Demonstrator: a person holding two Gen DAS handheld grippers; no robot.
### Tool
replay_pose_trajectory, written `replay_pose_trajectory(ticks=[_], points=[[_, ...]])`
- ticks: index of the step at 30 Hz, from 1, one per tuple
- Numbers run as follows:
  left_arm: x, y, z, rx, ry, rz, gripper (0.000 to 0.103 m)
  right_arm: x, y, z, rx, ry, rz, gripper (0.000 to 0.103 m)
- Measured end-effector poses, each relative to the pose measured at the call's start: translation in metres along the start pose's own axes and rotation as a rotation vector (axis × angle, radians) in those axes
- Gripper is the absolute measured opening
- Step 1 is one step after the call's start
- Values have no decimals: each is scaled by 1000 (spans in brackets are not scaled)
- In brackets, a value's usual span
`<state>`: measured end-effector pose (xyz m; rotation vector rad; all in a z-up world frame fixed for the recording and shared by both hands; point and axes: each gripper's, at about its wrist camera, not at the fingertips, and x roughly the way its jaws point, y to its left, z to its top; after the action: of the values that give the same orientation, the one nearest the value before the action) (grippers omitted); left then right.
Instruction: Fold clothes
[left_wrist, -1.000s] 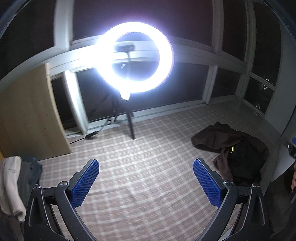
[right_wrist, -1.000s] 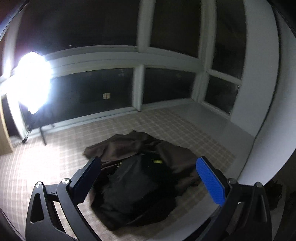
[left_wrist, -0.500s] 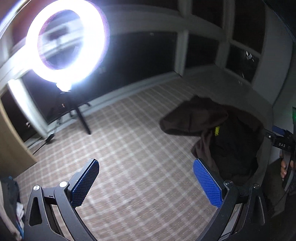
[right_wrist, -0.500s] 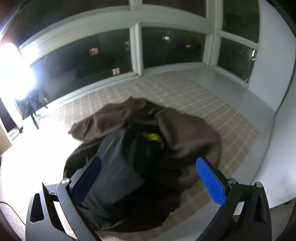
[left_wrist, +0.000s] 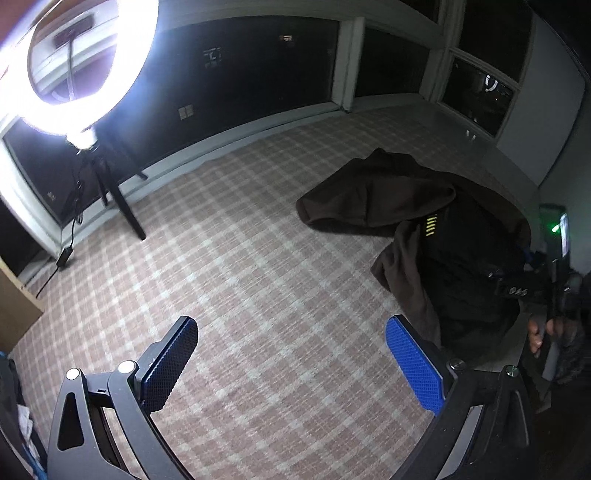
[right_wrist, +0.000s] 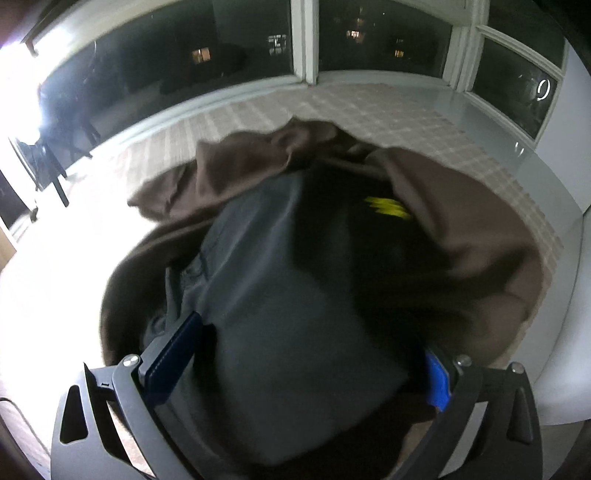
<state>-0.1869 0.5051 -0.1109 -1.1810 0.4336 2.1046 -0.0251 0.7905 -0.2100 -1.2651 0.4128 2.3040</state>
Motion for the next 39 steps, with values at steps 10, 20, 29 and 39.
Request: replay_pose_trajectory(ticks=[10,20,29,39], points=[[-43,76,-29,-132,-54,113,102,-44,-26,-1,139,-52,258,11],[-108,148,-67,-267,-168,175,102,-182,-39,19,278,-297,406,10],[-167,197,-119,-332,-241,218,102,-286,106,39,-10,-398,593,8],[-232,289,-212,-491,-293,373,102,-282,322,46,-277,-268,905,6]])
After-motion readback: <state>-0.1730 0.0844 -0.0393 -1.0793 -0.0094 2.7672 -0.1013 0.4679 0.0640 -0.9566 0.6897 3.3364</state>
